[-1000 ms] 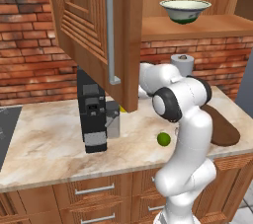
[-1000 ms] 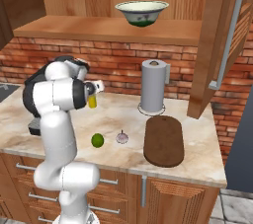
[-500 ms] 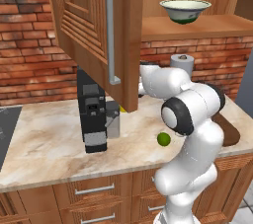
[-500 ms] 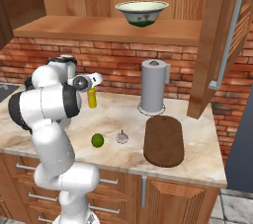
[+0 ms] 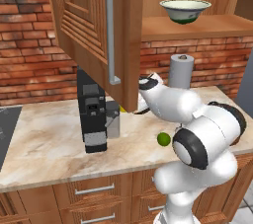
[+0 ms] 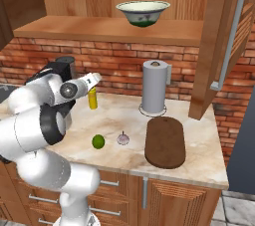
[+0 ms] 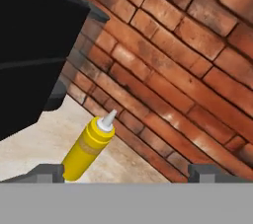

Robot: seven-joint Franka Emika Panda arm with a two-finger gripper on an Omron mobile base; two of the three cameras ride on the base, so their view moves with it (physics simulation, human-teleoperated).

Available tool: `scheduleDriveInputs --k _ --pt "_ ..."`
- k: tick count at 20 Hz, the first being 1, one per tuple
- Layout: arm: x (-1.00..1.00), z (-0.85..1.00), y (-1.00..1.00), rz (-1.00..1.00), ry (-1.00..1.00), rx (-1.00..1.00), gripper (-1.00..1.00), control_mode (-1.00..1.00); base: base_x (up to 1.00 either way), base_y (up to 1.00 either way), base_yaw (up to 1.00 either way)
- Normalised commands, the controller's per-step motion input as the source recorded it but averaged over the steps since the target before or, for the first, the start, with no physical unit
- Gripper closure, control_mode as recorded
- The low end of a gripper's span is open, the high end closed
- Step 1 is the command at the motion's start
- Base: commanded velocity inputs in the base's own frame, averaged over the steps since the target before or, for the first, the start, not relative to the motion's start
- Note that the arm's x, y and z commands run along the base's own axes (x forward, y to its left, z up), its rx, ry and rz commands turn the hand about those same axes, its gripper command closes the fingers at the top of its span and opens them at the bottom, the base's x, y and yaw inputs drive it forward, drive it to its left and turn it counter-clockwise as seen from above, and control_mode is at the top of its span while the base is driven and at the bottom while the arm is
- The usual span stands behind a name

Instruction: Open the cabinet. Place the bowl and condiment on the counter. Then place the lime and garlic on the cutting board.

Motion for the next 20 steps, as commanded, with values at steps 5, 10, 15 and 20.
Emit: scheduleDriveInputs --k 5,10,15,20 --pt "-0.43 1.00 -0.36 -0.04 0.14 -0.09 -1.00 -1.00 0.00 0.00 0.00" --pt "-0.48 1.00 -0.24 -0.10 0.32 -0.02 -1.00 -1.00 0.00 0.00 0.00" --pt "-0.36 1.00 -0.04 -0.09 0.21 0.00 -1.00 -1.00 0.00 0.00 0.00" --pt "-0.36 1.00 0.00 -0.15 0.17 0.05 -1.00 -1.00 0.00 0.00 0.00"
